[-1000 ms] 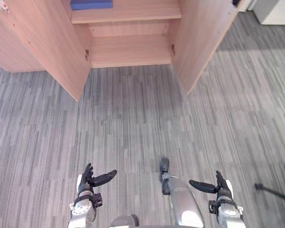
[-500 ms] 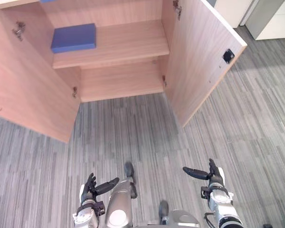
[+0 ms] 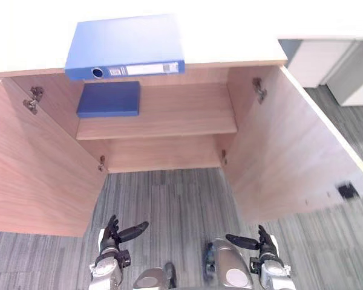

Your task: Walk over to the cabinet, pick up the folder, carry it to the office cabinet, place the folder inside the office cabinet, then close the office cabinet door

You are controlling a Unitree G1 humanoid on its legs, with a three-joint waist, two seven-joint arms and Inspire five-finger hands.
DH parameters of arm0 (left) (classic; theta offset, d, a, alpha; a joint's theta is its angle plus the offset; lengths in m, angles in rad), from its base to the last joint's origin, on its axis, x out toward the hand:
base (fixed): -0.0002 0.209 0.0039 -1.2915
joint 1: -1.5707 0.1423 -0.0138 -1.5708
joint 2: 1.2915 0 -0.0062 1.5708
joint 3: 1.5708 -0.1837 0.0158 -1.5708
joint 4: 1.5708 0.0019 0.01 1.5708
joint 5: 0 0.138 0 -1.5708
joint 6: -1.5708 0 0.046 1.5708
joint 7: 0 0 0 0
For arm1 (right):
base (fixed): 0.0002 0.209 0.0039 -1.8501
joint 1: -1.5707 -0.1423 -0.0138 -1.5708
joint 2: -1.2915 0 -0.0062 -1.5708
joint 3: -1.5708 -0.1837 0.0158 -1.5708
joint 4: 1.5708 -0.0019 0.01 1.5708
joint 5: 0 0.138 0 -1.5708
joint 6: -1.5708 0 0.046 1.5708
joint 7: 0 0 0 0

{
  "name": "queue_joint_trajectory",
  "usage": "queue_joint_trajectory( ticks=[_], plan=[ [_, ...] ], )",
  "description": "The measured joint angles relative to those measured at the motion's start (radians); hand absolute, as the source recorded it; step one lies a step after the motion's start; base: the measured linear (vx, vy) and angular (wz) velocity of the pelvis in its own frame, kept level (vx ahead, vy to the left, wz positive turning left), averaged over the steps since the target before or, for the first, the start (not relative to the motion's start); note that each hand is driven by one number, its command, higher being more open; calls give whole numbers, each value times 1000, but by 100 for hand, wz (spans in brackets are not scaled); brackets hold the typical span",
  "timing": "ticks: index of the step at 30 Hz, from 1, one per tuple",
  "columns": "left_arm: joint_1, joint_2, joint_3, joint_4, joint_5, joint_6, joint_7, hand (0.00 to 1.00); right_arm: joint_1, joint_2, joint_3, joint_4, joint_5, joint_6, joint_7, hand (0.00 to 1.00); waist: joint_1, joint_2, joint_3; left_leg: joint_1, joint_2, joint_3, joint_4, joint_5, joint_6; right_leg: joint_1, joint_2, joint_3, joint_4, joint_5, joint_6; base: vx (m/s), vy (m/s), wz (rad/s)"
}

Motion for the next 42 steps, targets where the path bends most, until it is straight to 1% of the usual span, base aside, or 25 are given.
queue_joint_trajectory(
  ticks=[1, 2, 3, 4, 5, 6, 7, 8, 9, 10, 11, 12, 13, 14, 15, 17, 18, 19, 22, 23, 27, 32, 38, 40, 42],
  plan=[
    [0, -17, 1, 10, 5, 7, 2, 100, -9, -11, -12, 10, 0, 6, 0, 100, 10, 27, -10, 9, 35, 0, 10, -5, -21, -1, 17, -16, 30, -14, -12, 632, -209, 41],
    [9, -24, 1, 6, 9, 7, -2, 100, -3, -5, -22, -13, 1, 6, -4, 100, 8, 25, -21, -27, 46, 7, 98, -5, -42, 13, 16, -27, 33, -67, -10, 583, -222, 29],
    [12, -37, 3, 4, 9, 9, -3, 100, 12, -4, -19, -48, 1, 7, -4, 100, 3, 26, -18, -95, 74, 24, 281, 1, -64, 56, 20, -45, 27, -99, -19, 479, -207, 43],
    [15, -45, 6, -1, 9, 13, -4, 100, 21, -1, -18, -62, 1, 7, -4, 100, 4, 28, -18, -142, 102, 40, 408, 20, -90, 87, 26, -51, 10, -109, -24, 447, -186, 26],
    [33, -61, 18, -22, 8, 13, -11, 100, 32, 7, -17, -82, 2, 8, -4, 100, 15, 29, -19, -216, 171, 82, 621, 36, -111, 161, 53, -55, -31, -121, -36, 416, -135, -9],
    [52, -69, 19, -40, 8, 14, -14, 100, 46, 19, -18, -114, 4, 7, -8, 100, 33, 27, -20, -262, 229, 124, 725, 15, -99, 221, 70, -50, -64, -132, -46, 386, -109, -23],
    [56, -73, 19, -46, 8, 14, -15, 100, 50, 21, -18, -130, 6, 4, -8, 100, 38, 24, -23, -284, 247, 135, 735, 6, -90, 241, 73, -46, -80, -134, -46, 339, -79, -39],
    [58, -80, 19, -51, 8, 15, -16, 100, 48, 22, -22, -147, 15, 0, -9, 100, 51, 20, -31, -320, 270, 162, 694, -4, -75, 272, 72, -29, -111, -134, -43, 343, -49, -40],
    [54, -87, 19, -52, 8, 16, -16, 100, 43, 23, -40, -155, 26, -1, -9, 100, 62, 21, -35, -331, 275, 172, 584, -8, -67, 301, 65, -16, -129, -132, -40, 350, -26, -39],
    [53, -89, 19, -55, 9, 16, -16, 100, 39, 25, -48, -154, 29, 1, -9, 100, 62, 22, -35, -331, 271, 171, 515, -8, -68, 310, 59, -14, -134, -132, -38, 347, 36, -29],
    [47, -89, 18, -57, 9, 16, -16, 100, 37, 30, -64, -148, 30, 1, -11, 100, 60, 22, -35, -328, 248, 155, 359, 2, -78, 320, 47, -9, -136, -133, -36, 288, 99, -17],
    [37, -89, 17, -59, 9, 16, -15, 100, 40, 28, -77, -139, 30, 1, -13, 100, 60, 24, -38, -312, 209, 115, 185, 71, -85, 328, 33, -2, -136, -144, -12, 261, 126, -15],
    [35, -89, 15, -62, 9, 16, -15, 100, 42, 26, -86, -133, 30, 2, -14, 100, 59, 30, -41, -303, 194, 95, 107, 133, -83, 333, 31, 4, -135, -155, 6, 250, 181, -15],
    [40, -91, 9, -73, 8, 17, -13, 100, 48, 16, -95, -126, 30, 3, -14, 100, 56, 56, -51, -300, 194, 78, 42, 286, -85, 339, 44, 12, -137, -169, 27, 253, 213, -4],
    [44, -73, -1, -93, 9, 19, -12, 100, 49, 21, -100, -99, 30, 6, -19, 100, 48, 50, -57, -281, 179, 79, 24, 263, -91, 355, 36, 14, -136, -186, 44, 261, 251, 7],
    [59, -53, -5, -199, 9, 22, -11, 100, 77, 33, -97, -96, 30, 11, -17, 100, 50, 21, -73, -248, 132, 80, -40, 275, -76, 356, -11, 14, -132, -199, 65, 179, 173, 16],
    [66, -49, -5, -231, 9, 21, -10, 100, 81, 33, -97, -96, 30, 11, -17, 100, 51, 20, -73, -240, 121, 82, -54, 278, -71, 358, -21, 14, -133, -202, 69, 138, 127, 8],
    [86, -30, -4, -310, 13, 19, -5, 100, 83, 32, -95, -94, 30, 11, -16, 100, 52, 20, -74, -216, 97, 86, -87, 285, -61, 370, -40, 15, -142, -204, 73, 78, 81, 5],
    [121, 12, 1, -442, 69, 15, 12, 100, 86, 32, -84, -93, 29, 8, -14, 100, 52, 21, -75, -184, 75, 87, -122, 294, -51, 389, -53, 14, -152, -206, 76, 48, 63, 4],
    [143, 28, 4, -520, 101, 12, 23, 100, 86, 32, -82, -93, 29, 2, -12, 100, 55, 21, -77, -180, 70, 83, -134, 298, -50, 390, -54, 12, -153, -206, 76, 3, 14, 12],
    [216, 28, 16, -735, 225, -30, 78, 100, 91, 26, -83, -93, 22, -16, -12, 100, 58, 23, -87, -152, 63, 61, -196, 334, -49, 407, -52, -2, -167, -205, 78, -16, -19, 15],
    [256, 22, 19, -832, 325, -51, 145, 100, 91, 14, -77, -93, -6, -35, -14, 100, 58, 33, -105, -129, 61, 48, -243, 366, -48, 417, -48, -9, -175, -204, 79, -62, -20, 6],
    [305, 17, 21, -964, 404, -55, 179, 100, 112, 12, -75, -86, -15, -40, -16, 100, 60, 33, -117, -130, 60, 30, -243, 372, -49, 426, -46, -17, -177, -206, 81, -71, -6, 9],
    [308, 18, 27, -1045, 477, -58, 206, 100, 126, 10, -71, -71, -15, -40, -17, 100, 59, 34, -121, -127, 60, 19, -243, 376, -50, 434, -44, -22, -178, -205, 81, -61, -18, 11],
    [308, 22, 27, -1074, 517, -59, 221, 100, 127, 2, -55, -51, -18, -40, -20, 100, 58, 35, -130, -127, 61, 18, -243, 377, -50, 435, -43, -23, -179, -205, 82, -18, -10, 3]
  ],
)
